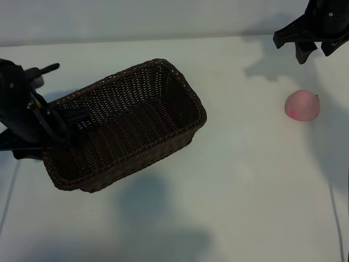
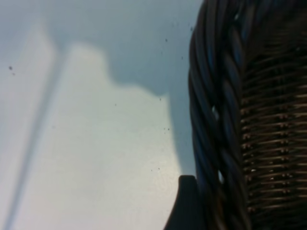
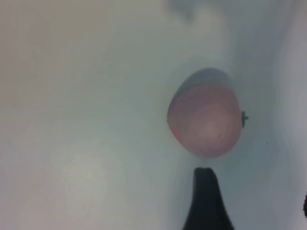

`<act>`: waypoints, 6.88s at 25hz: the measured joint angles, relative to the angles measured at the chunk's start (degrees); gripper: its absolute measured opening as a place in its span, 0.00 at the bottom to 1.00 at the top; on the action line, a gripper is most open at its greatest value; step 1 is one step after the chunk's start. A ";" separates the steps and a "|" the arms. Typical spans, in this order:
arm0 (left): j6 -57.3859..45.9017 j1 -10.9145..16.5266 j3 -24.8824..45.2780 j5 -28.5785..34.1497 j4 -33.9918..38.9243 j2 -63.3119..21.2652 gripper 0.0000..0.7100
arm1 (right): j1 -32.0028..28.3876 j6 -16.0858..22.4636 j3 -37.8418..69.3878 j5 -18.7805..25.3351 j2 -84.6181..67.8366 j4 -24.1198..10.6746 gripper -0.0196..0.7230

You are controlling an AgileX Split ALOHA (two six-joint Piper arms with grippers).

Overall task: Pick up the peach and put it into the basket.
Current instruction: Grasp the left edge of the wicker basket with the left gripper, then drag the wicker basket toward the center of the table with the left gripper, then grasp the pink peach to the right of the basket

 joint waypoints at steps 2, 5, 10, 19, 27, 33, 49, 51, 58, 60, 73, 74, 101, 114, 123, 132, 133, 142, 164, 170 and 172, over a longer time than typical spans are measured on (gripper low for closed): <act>0.06 0.00 0.00 -0.40 -0.19 1.24 0.81 | 0.00 0.00 0.00 0.00 0.00 0.00 0.67; 0.11 0.00 0.07 -1.23 -0.30 2.93 0.81 | 0.00 0.00 0.00 0.00 0.00 0.00 0.67; 0.11 0.00 0.11 -2.31 -0.30 4.42 0.81 | 0.00 0.00 0.00 0.00 0.00 0.00 0.67; 0.17 0.00 0.24 -4.02 -0.24 6.23 0.70 | 0.00 0.00 0.00 0.00 0.00 0.00 0.67; -0.07 0.07 0.29 -6.05 -2.29 6.23 0.20 | 0.00 0.00 0.00 0.00 0.00 0.00 0.67; 0.56 0.07 0.29 -6.42 -2.47 6.23 0.20 | 0.00 0.06 0.00 0.00 0.00 0.00 0.67; 15.78 2.60 0.29 -5.72 -11.09 -1.82 0.13 | 0.00 0.00 0.00 0.00 0.00 0.06 0.67; 21.81 4.15 0.29 -5.06 -16.06 -2.01 0.13 | 0.00 0.00 0.00 0.00 0.00 0.06 0.67; 41.63 9.23 0.29 -3.94 -35.75 -2.00 0.13 | 0.00 0.00 0.00 -0.05 0.00 0.10 0.67; 43.82 9.92 0.29 -3.94 -37.49 -2.00 0.13 | 0.00 0.00 0.00 -0.05 0.00 0.10 0.67; 46.62 7.08 -18.68 1.53 -32.14 10.27 0.13 | 0.00 0.00 0.00 -0.11 0.00 1.22 0.67; 46.35 6.27 -20.13 1.79 -31.98 11.71 0.13 | 0.00 0.00 0.00 -0.17 0.00 1.28 0.67; 42.97 1.35 -31.48 1.28 -32.07 27.89 0.27 | 0.00 0.06 0.00 -0.77 0.00 1.49 0.67; 35.00 1.35 -31.58 8.70 -19.08 16.04 0.82 | 0.00 -0.33 0.00 -0.95 0.00 1.49 0.67; 26.14 1.35 -31.64 12.24 -3.95 3.52 0.82 | 0.00 -1.03 0.00 -0.53 0.00 1.49 0.67; 24.91 1.35 -31.64 13.72 -2.69 2.74 0.82 | -2.87 -0.32 0.00 -1.44 0.00 4.89 0.67; 24.91 1.35 -31.64 13.77 -2.69 2.74 0.82 | -3.85 -0.32 0.13 -1.82 0.00 5.32 0.67; 24.91 1.35 -31.64 13.85 -2.69 2.74 0.82 | -9.33 -1.98 10.51 -10.75 0.00 9.15 0.67; 24.91 1.35 -31.64 13.63 -2.69 2.74 0.82 | -9.33 -2.72 20.17 -26.88 7.45 12.70 0.66; 24.91 1.35 -31.64 13.63 -2.69 2.74 0.82 | -9.33 -2.53 20.11 -26.61 8.15 12.73 0.19; 24.91 1.35 -31.64 13.63 -2.69 2.74 0.82 | -9.33 -2.53 20.11 -26.24 8.08 12.77 0.11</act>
